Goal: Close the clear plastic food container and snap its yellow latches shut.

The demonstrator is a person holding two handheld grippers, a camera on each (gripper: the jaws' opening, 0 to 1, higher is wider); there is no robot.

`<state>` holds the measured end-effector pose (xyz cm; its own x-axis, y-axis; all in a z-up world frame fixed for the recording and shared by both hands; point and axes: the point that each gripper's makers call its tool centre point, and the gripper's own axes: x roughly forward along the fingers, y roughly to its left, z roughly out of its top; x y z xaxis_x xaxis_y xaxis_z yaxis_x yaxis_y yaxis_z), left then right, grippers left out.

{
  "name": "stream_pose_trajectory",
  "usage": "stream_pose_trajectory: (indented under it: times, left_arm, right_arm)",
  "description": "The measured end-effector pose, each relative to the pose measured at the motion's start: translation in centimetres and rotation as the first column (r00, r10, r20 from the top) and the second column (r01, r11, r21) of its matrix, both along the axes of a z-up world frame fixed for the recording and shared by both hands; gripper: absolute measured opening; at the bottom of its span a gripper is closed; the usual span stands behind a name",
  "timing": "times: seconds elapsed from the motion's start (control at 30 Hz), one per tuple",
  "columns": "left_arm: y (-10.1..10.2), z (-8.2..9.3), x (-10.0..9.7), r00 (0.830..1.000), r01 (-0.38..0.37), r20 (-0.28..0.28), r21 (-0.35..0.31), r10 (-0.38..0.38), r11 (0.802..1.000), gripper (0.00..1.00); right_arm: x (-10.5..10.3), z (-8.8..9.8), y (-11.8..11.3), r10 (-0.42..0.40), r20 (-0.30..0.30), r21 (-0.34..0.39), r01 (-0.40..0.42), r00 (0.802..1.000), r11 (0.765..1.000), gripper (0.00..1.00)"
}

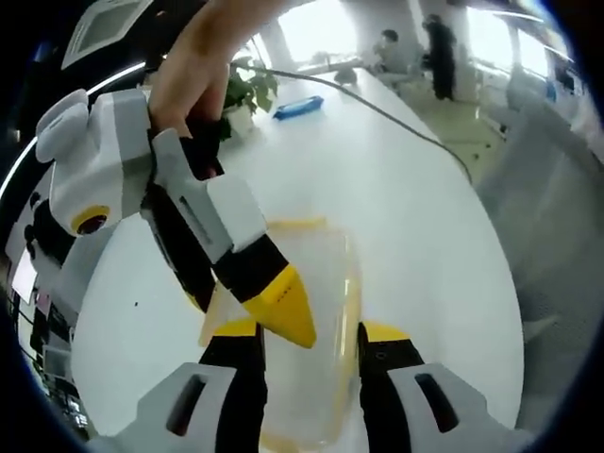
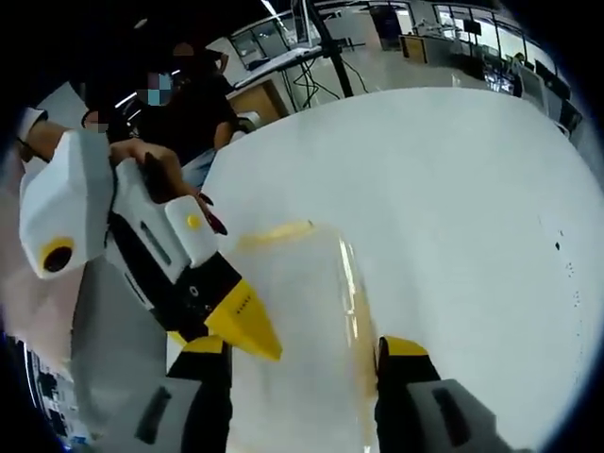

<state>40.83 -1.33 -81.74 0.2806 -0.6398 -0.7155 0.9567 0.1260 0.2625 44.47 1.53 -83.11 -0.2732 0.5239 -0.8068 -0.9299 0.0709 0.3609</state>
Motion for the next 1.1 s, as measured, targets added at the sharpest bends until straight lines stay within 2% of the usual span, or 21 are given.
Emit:
stream_pose_trajectory:
  times: [0.1,0.23,0.37,0.5,0.57,0.63,0.67,0.7,0.8,0.87,0.97,1.1]
  left_arm:
    - [0.0,0.0,-0.1,1.000,0.010,-0.005,0.009,-0.010,1.000,0.36]
    - [0.1,0.4,-0.1,0.999,0.001,-0.042,-0.016,-0.002,1.000,0.36]
    - [0.0,0.4,-0.4,0.999,0.023,-0.034,-0.009,-0.024,1.000,0.37]
    - [-0.1,0.7,-0.5,0.997,0.013,-0.077,-0.030,-0.015,0.999,0.38]
    - [-0.2,0.7,-0.7,0.997,0.010,-0.081,-0.018,-0.011,1.000,0.39]
    - [0.1,0.5,-0.8,0.998,0.016,-0.060,0.026,-0.014,1.000,0.41]
    - [0.4,0.6,-0.6,1.000,0.021,-0.023,0.052,-0.019,0.998,0.41]
    - [0.3,0.6,-0.7,1.000,0.028,-0.011,0.056,-0.027,0.998,0.41]
    - [0.0,1.2,-1.4,0.999,-0.002,-0.053,0.010,0.003,1.000,0.43]
    - [0.1,1.6,-1.4,0.999,-0.015,-0.047,-0.001,0.015,1.000,0.44]
    - [0.4,2.4,-1.0,0.997,-0.061,-0.055,-0.038,0.059,0.997,0.43]
    - [0.4,3.3,-0.3,0.989,-0.121,-0.091,-0.093,0.113,0.988,0.43]
  right_arm:
    - [0.0,0.0,0.0,-0.007,0.001,0.008,0.007,1.000,1.000,0.61]
    - [-0.1,0.2,0.0,-0.019,0.022,0.057,0.018,1.000,0.998,0.62]
    - [-0.1,0.5,0.0,-0.040,0.055,0.086,0.035,0.998,0.996,0.63]
    - [0.0,0.2,-0.2,-0.091,0.114,0.083,0.082,0.989,0.993,0.77]
    - [0.2,0.3,-0.2,-0.137,0.123,0.096,0.126,0.983,0.987,0.77]
    - [0.6,0.4,-0.4,-0.196,0.147,0.104,0.182,0.969,0.978,0.77]
    - [0.4,0.4,-0.7,-0.201,0.144,0.101,0.188,0.969,0.977,0.77]
    - [0.2,0.4,-0.7,-0.201,0.141,0.101,0.188,0.969,0.977,0.77]
    - [-0.4,0.6,-1.2,-0.231,0.154,0.104,0.217,0.961,0.971,0.77]
    - [-0.2,0.9,-1.4,-0.264,0.177,0.121,0.245,0.948,0.962,0.77]
    - [0.2,2.0,-1.4,-0.372,0.185,0.192,0.338,0.910,0.922,0.77]
    - [-0.5,2.4,-1.9,-0.387,0.171,0.193,0.354,0.906,0.915,0.76]
